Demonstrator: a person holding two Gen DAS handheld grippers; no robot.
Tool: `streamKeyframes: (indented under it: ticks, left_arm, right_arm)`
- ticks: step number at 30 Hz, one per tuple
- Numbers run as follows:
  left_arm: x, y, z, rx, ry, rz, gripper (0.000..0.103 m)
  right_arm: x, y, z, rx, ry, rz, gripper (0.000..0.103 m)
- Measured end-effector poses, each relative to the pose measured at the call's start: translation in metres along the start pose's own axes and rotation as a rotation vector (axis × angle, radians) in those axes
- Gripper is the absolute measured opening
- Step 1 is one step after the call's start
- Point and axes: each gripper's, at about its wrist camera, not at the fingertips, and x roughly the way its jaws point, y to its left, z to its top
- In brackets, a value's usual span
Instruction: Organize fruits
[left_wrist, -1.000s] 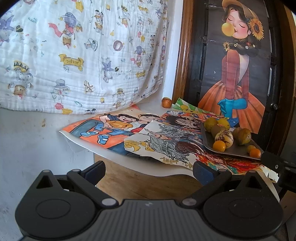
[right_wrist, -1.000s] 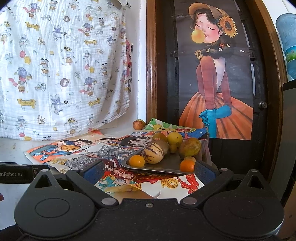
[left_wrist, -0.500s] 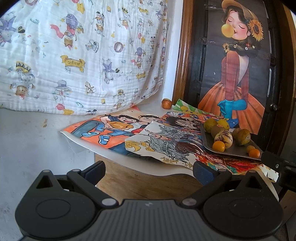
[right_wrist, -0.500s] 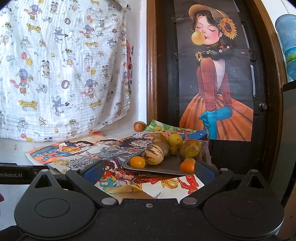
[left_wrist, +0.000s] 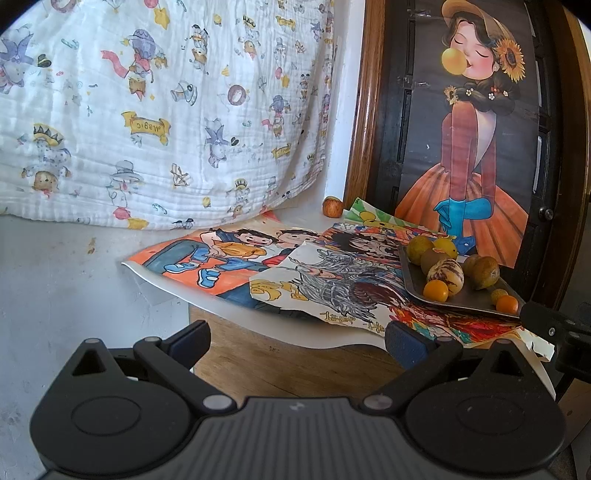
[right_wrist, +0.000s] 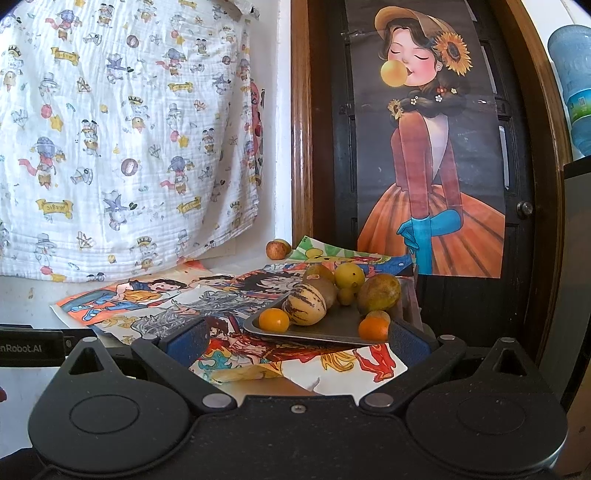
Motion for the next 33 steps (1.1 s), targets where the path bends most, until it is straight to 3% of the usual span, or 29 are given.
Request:
streamKeyframes:
  ticks: [33]
  left_arm:
    - [-0.0027,0.0007,-0.0036,-0.035,0.009,-0.023,0.103]
  right_arm:
    - [0.0023,0.0021,-0.0054,0.003,0.016,0.0,0.103]
